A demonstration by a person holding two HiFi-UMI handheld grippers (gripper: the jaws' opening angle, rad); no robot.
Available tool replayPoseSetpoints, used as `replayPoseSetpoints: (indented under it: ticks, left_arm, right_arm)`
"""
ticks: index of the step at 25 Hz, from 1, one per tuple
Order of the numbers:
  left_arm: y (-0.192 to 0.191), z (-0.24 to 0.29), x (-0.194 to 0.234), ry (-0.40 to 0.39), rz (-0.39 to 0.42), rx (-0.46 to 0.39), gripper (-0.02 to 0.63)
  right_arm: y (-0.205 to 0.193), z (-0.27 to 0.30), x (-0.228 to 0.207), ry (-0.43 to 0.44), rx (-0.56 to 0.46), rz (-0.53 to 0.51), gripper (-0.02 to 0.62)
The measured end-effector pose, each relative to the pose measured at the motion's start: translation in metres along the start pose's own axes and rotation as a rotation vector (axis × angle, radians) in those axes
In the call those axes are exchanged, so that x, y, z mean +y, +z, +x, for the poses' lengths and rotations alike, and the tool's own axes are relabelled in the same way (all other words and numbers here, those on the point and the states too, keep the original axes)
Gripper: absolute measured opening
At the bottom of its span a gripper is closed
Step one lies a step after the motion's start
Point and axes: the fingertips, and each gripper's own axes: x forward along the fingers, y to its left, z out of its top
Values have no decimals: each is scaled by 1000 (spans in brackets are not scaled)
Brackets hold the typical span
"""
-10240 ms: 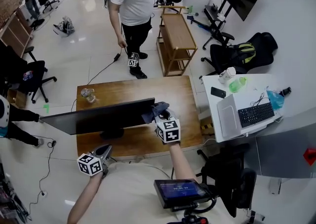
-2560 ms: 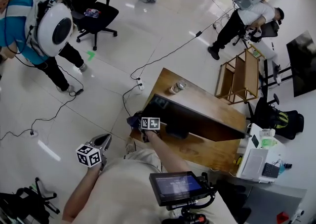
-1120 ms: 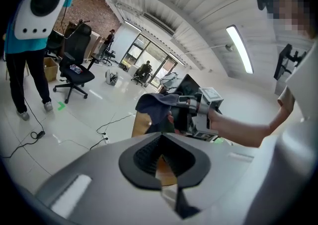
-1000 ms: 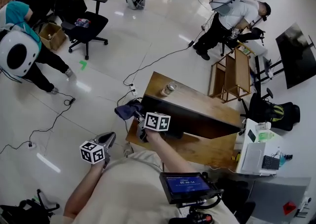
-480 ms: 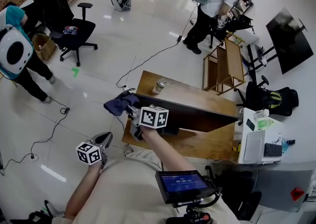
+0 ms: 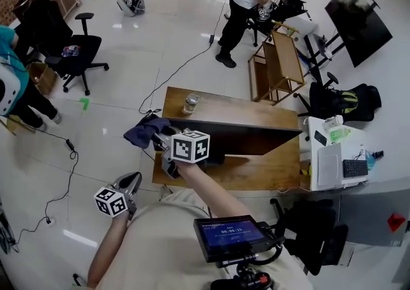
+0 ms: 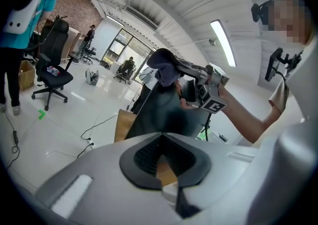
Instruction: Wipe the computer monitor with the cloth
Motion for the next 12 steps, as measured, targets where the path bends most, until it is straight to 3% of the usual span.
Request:
replayPoseSetpoints:
  ticks: [12]
  left_arm:
    - [2,25,-12,-57,-6,23,0]
  right_arm:
    - [11,-47,-25,-64,-49,-6,86]
